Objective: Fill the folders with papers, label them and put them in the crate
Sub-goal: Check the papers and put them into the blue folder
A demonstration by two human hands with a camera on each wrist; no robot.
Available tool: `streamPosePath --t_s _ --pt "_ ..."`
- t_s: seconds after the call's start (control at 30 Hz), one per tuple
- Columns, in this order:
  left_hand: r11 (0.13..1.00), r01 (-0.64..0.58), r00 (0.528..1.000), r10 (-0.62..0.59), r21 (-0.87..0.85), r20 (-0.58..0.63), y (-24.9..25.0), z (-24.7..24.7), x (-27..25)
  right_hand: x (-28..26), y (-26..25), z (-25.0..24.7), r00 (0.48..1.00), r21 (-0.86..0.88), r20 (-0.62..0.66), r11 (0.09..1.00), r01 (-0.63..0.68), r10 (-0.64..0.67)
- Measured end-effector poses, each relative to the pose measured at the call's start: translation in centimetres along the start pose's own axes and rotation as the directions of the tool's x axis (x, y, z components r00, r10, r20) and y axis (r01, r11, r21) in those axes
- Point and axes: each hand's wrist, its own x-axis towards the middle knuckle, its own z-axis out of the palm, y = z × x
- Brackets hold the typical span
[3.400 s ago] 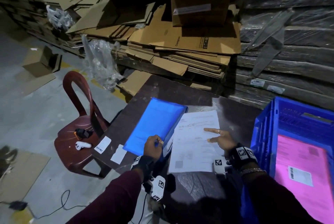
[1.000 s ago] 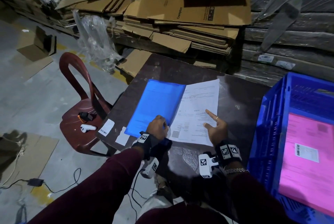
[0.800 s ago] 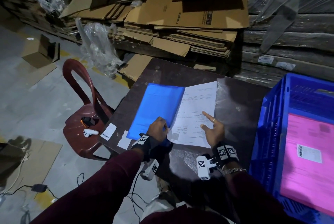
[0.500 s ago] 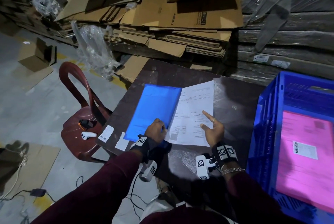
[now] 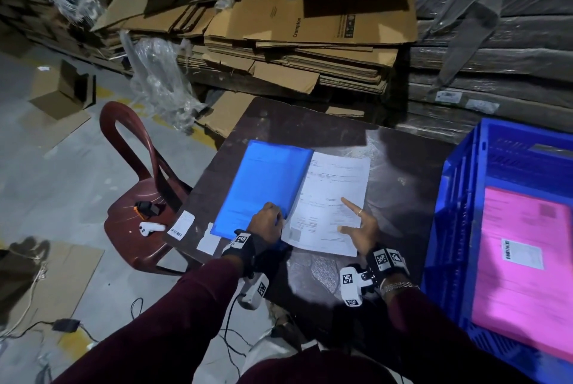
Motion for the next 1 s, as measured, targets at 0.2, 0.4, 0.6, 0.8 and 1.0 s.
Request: streamPosePath --t_s 0.2,0.4,0.6,0.8,1.0 --pt "0.958 -0.161 0.979 0.124 0.237 0.163 1.4 -0.6 -0.6 0.5 -0.5 0.1 0.995 -0.013 -0.094 0.999 0.041 -0.042" --pt "0.660 -0.358 0.925 0.152 0.661 0.349 2.6 -1.3 0.2 0.6 -0.2 0.2 0.994 0.019 -0.109 1.000 0.022 -0.020" --pt "0.559 -0.419 0.898 0.139 0.716 0.417 3.4 -2.3 0.7 0.2 0.1 0.0 0.987 0.152 -0.159 0.988 -0.006 0.030" --pt "0.667 -0.361 0.901 0.068 0.651 0.429 3.7 -2.4 -1.6 0.2 0.7 0.4 0.981 0.256 -0.174 0.966 -0.041 0.088" --pt "0.815 -0.301 0.938 0.162 0.494 0.305 1.4 -1.3 -5.0 0.2 0.8 0.9 0.980 0.325 -0.150 0.943 -0.078 0.133"
